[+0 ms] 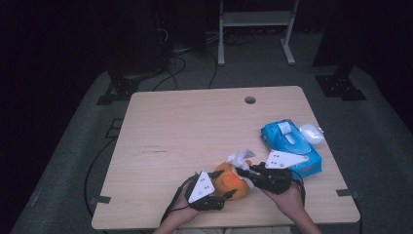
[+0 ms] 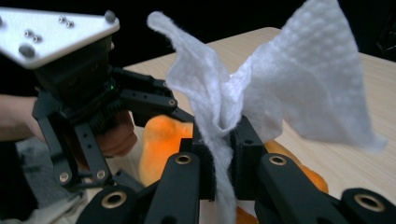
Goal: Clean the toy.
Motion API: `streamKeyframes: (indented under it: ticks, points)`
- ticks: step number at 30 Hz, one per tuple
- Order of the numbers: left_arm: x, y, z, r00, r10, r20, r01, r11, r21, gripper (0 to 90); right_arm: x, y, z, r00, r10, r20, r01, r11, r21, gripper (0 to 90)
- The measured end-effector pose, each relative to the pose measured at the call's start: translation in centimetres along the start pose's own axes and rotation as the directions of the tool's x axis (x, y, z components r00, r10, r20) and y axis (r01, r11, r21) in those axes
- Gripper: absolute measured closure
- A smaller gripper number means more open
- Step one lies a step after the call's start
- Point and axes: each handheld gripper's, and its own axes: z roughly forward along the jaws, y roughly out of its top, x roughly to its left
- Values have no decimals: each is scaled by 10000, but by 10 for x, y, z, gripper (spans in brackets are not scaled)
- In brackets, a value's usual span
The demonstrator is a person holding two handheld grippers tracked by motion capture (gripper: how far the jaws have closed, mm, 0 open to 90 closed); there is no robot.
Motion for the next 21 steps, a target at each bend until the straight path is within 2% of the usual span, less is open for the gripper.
streamKeyframes:
  ticks: [1,4,5,7,10,13,15,16,18,21]
  points:
    - [1,2,-1,9998,-198,-26,198,9998,71,366,-2,0,0,9997,48,235,-49,10000,40,816]
    - [3,6,-4,9991,-412,-105,412,9991,19,390,-18,-7,-6,9941,614,895,-619,9981,29,818]
    - [4,6,-4,9991,-418,-97,418,9991,-2,391,-21,-8,-8,9928,770,922,-771,9970,-23,819]
    - [4,6,-5,9991,-415,-103,415,9991,19,391,-20,-7,-10,9943,670,829,-670,9977,-34,821]
    - [6,8,-6,9983,-526,-234,524,9986,-76,389,-8,0,-10,9995,208,242,-202,9995,-256,821]
    - [10,10,-10,9968,-567,-570,558,9983,-178,389,1,8,-12,9999,-149,-49,147,9995,-282,821]
    - [15,11,-16,9937,-710,-869,686,9972,-301,391,1,11,-15,9998,-128,-152,123,9993,-339,821]
    - [17,12,-18,9916,-811,-1012,780,9964,-341,392,0,13,-17,9995,-66,-320,57,9996,-261,821]
    - [21,11,-21,9886,-927,-1190,889,9953,-374,393,-2,15,-21,9994,-141,-330,139,9999,-57,820]
    - [23,8,-20,9887,-1030,-1087,1001,9945,-322,393,-7,17,-21,9981,24,-612,-4,9995,331,817]
